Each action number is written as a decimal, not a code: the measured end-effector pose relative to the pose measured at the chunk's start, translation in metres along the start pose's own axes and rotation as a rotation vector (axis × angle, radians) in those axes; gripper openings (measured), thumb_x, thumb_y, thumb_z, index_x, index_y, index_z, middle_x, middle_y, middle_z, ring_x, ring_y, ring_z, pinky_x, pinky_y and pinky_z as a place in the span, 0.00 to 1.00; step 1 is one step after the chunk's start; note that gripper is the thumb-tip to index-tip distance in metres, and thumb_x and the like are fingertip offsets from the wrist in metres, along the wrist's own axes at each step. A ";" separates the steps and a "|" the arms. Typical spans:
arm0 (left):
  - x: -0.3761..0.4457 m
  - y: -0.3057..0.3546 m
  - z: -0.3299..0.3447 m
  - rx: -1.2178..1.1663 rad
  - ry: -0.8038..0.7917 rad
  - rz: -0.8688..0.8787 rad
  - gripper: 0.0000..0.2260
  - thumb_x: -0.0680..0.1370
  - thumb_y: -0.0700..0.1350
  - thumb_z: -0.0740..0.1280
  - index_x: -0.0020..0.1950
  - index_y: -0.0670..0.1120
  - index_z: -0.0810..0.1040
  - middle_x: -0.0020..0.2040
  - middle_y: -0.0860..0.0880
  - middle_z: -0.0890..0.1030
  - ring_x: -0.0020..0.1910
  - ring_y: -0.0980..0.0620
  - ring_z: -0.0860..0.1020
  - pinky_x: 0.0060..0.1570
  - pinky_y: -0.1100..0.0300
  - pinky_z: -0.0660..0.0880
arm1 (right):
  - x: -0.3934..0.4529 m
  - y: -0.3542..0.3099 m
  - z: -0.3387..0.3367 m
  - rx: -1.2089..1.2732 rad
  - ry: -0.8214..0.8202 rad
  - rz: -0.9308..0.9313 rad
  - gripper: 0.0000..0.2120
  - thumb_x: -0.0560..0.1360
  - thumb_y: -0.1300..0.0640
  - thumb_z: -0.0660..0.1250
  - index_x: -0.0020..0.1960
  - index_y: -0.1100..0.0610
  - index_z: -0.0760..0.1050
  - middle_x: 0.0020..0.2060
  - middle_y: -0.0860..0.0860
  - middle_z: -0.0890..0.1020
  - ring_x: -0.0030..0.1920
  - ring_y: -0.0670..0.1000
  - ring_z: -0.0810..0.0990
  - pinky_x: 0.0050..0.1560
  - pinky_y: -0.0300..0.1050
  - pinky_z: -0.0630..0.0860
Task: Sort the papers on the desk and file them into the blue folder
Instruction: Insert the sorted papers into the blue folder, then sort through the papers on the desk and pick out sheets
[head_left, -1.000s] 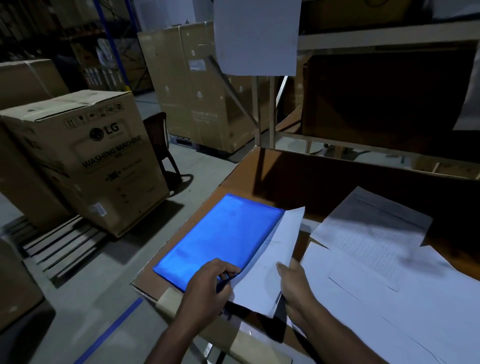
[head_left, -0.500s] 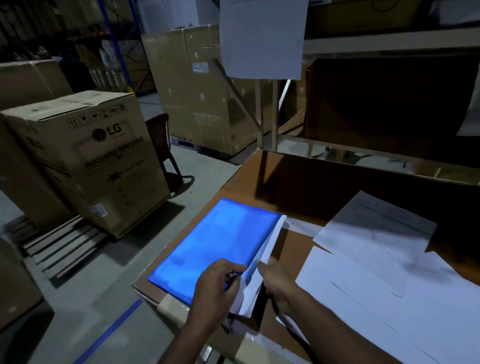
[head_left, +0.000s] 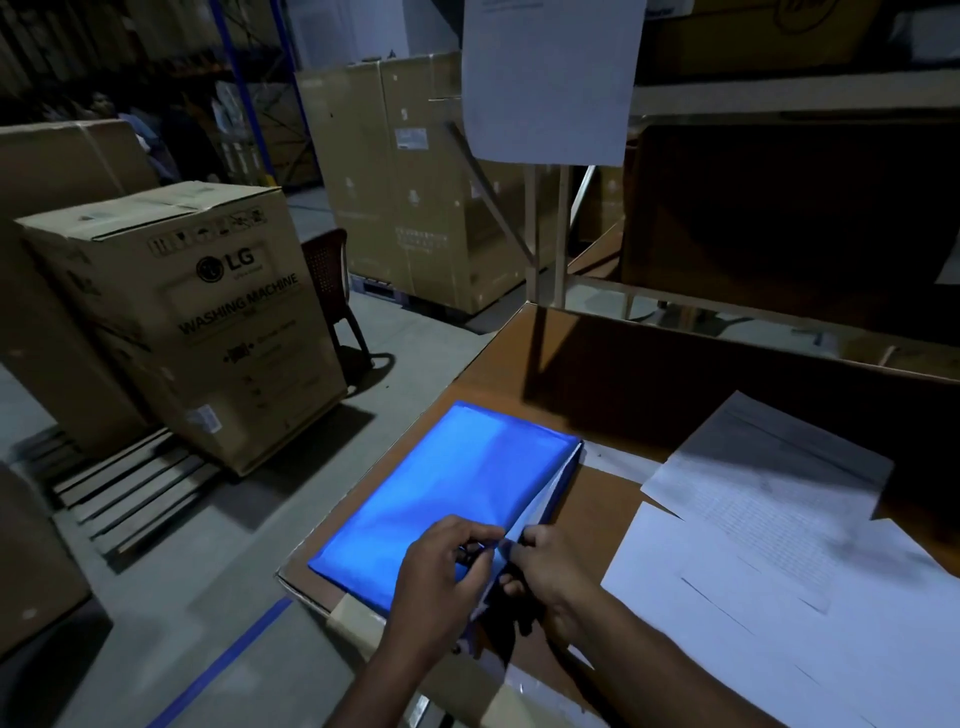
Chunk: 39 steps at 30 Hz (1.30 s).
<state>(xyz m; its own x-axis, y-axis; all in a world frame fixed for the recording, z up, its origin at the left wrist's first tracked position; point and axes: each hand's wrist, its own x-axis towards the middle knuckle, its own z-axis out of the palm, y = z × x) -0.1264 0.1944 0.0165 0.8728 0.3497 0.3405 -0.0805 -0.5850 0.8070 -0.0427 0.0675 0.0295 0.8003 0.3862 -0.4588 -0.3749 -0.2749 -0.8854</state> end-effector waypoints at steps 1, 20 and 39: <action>0.000 0.000 -0.001 -0.009 -0.005 0.005 0.10 0.77 0.40 0.72 0.52 0.53 0.87 0.48 0.59 0.84 0.51 0.58 0.84 0.51 0.59 0.81 | 0.002 -0.002 0.003 -0.038 0.009 -0.001 0.08 0.80 0.62 0.63 0.42 0.62 0.73 0.29 0.56 0.78 0.24 0.50 0.75 0.31 0.45 0.72; -0.005 -0.021 0.001 0.138 -0.113 -0.027 0.18 0.79 0.42 0.68 0.54 0.67 0.80 0.59 0.70 0.79 0.66 0.68 0.76 0.66 0.60 0.76 | 0.020 0.009 -0.008 -0.222 0.069 -0.084 0.06 0.79 0.62 0.63 0.48 0.58 0.79 0.27 0.55 0.82 0.23 0.53 0.76 0.28 0.47 0.73; 0.017 -0.011 0.030 0.244 -0.177 0.034 0.07 0.77 0.56 0.74 0.53 0.58 0.82 0.53 0.66 0.79 0.64 0.63 0.74 0.60 0.57 0.76 | -0.037 0.046 -0.092 -0.573 0.489 -0.344 0.17 0.72 0.49 0.76 0.59 0.43 0.76 0.61 0.42 0.77 0.52 0.41 0.80 0.45 0.25 0.71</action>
<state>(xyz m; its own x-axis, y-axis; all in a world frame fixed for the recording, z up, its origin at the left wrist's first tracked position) -0.0959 0.1846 -0.0010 0.9436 0.2064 0.2588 -0.0117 -0.7605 0.6492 -0.0461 -0.0406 0.0127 0.9896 0.1402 0.0325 0.1188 -0.6683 -0.7343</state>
